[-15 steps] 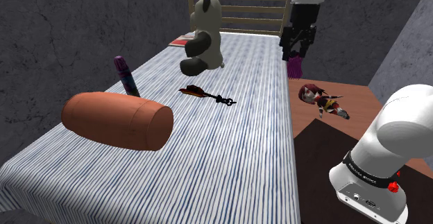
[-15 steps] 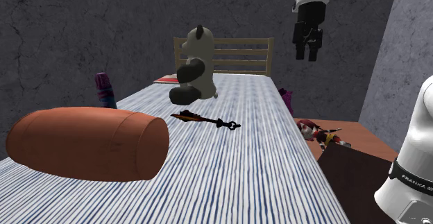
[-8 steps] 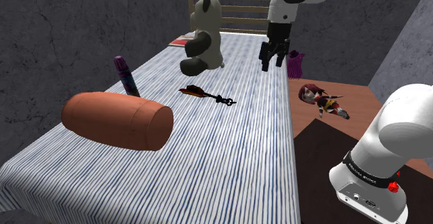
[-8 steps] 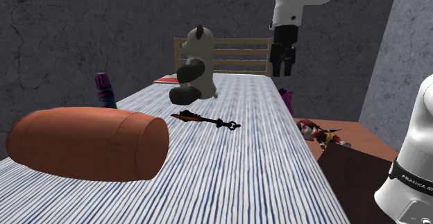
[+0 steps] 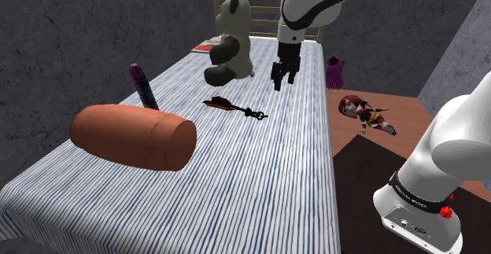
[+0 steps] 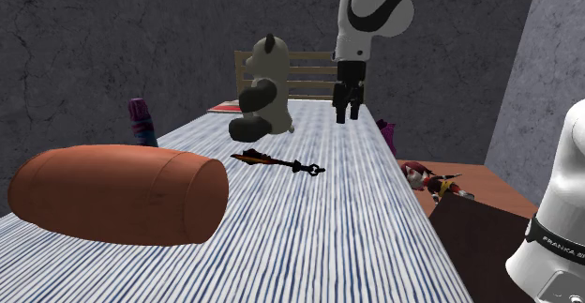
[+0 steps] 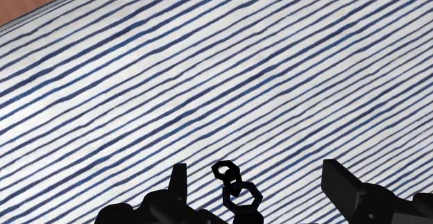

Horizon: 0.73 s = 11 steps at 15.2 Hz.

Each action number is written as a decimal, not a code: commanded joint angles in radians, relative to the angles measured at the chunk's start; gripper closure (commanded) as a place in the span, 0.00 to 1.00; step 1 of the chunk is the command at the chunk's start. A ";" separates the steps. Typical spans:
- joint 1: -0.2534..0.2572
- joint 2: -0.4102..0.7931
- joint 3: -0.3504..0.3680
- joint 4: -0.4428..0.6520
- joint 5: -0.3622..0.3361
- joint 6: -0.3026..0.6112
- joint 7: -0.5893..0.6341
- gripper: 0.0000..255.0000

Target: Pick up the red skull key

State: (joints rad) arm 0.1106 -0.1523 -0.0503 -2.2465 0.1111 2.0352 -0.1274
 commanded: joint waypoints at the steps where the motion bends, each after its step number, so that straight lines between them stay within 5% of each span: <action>1: 0.009 0.074 0.005 0.030 0.002 0.052 -0.024 0.00; 11: 0.040 0.438 0.039 0.293 -0.009 0.192 -0.113 0.00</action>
State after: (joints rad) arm 0.1473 0.2515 -0.0147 -1.9813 0.1049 2.2160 -0.2328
